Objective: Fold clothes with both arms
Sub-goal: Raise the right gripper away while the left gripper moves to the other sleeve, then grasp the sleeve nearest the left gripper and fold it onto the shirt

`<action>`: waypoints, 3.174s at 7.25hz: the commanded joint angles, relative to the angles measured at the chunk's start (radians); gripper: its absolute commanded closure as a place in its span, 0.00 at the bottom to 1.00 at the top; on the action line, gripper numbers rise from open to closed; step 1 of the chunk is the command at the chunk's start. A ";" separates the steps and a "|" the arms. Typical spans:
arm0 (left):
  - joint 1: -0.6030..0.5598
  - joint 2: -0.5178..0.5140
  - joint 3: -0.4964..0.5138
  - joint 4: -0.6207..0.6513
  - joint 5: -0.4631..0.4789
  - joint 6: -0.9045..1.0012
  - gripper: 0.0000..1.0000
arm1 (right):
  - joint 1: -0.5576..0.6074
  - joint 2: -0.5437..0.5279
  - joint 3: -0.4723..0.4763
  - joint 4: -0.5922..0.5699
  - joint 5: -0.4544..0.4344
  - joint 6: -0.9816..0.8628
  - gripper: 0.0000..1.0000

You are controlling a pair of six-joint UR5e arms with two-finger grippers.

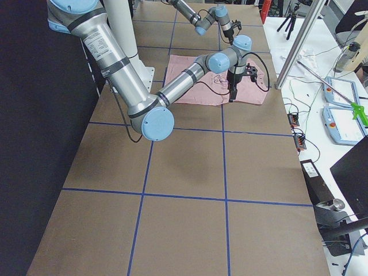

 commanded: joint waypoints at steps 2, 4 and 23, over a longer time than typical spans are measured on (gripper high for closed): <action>0.003 -0.007 0.041 -0.002 0.001 0.007 0.17 | -0.002 0.004 0.000 0.000 0.001 0.003 0.00; 0.004 -0.014 0.041 -0.002 0.001 0.007 0.31 | -0.002 0.004 0.000 0.000 0.001 0.003 0.00; 0.130 -0.238 -0.116 0.203 -0.087 -0.270 0.00 | -0.004 -0.010 0.003 0.002 0.036 0.032 0.00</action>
